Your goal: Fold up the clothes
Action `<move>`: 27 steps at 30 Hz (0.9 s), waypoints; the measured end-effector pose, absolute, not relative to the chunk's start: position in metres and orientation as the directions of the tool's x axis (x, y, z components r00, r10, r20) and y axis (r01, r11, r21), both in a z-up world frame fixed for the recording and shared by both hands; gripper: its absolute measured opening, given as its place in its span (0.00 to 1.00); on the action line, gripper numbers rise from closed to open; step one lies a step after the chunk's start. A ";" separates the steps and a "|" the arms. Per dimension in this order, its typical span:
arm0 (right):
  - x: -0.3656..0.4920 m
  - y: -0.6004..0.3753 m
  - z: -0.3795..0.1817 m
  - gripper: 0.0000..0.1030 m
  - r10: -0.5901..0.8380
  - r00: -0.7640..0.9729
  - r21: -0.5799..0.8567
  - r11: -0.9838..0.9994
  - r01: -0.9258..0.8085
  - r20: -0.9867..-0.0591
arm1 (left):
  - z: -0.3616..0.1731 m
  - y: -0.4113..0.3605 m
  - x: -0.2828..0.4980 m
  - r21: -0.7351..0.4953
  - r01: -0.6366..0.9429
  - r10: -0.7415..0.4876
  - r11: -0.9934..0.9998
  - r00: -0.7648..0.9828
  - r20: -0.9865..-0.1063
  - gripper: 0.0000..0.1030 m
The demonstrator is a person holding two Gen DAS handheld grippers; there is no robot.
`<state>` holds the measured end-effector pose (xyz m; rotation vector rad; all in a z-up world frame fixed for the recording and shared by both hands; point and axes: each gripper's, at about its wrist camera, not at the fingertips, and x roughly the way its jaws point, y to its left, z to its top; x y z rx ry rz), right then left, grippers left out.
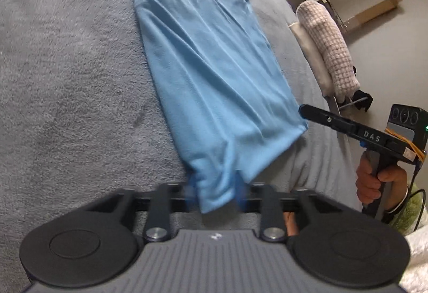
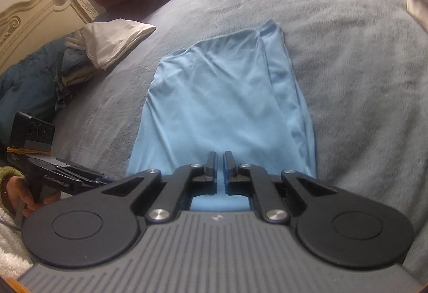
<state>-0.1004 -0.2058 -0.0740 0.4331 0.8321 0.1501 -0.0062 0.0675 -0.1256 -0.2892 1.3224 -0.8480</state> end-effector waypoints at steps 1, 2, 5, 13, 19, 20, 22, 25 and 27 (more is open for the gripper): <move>-0.098 -0.206 -0.073 0.05 0.291 0.671 0.420 0.907 0.033 -0.682 | -0.127 0.068 -0.006 -0.636 0.365 -0.684 0.680 0.004 -0.730 0.07; -0.096 -0.205 -0.074 0.05 0.286 0.672 0.411 0.911 0.031 -0.684 | -0.129 0.069 -0.005 -0.643 0.350 -0.687 0.681 0.002 -0.726 0.06; -0.090 -0.206 -0.086 0.05 0.272 0.645 0.377 0.926 0.026 -0.714 | -0.130 0.066 -0.004 -0.638 0.353 -0.677 0.684 -0.018 -0.736 0.05; -0.078 -0.218 -0.084 0.05 0.231 0.598 0.347 0.934 0.084 -0.767 | -0.140 0.065 0.000 -0.652 0.374 -0.682 0.659 -0.067 -0.728 0.05; -0.014 -0.231 -0.053 0.18 0.168 0.711 0.307 0.949 0.069 -0.682 | -0.147 0.067 0.004 -0.666 0.385 -0.696 0.639 -0.079 -0.713 0.06; 0.001 -0.233 -0.054 0.22 0.168 0.719 0.302 0.951 0.061 -0.675 | -0.146 0.065 0.003 -0.660 0.398 -0.694 0.637 -0.076 -0.716 0.06; 0.030 -0.238 -0.056 0.26 0.168 0.732 0.292 0.955 0.044 -0.660 | -0.146 0.064 0.002 -0.650 0.419 -0.690 0.634 -0.071 -0.720 0.06; 0.073 -0.239 -0.069 0.29 0.163 0.705 0.262 0.965 0.033 -0.690 | -0.148 0.064 0.003 -0.653 0.421 -0.693 0.630 -0.074 -0.717 0.06; 0.093 -0.243 -0.076 0.29 0.177 0.684 0.268 0.963 0.029 -0.708 | -0.150 0.064 0.005 -0.661 0.414 -0.698 0.626 -0.081 -0.711 0.06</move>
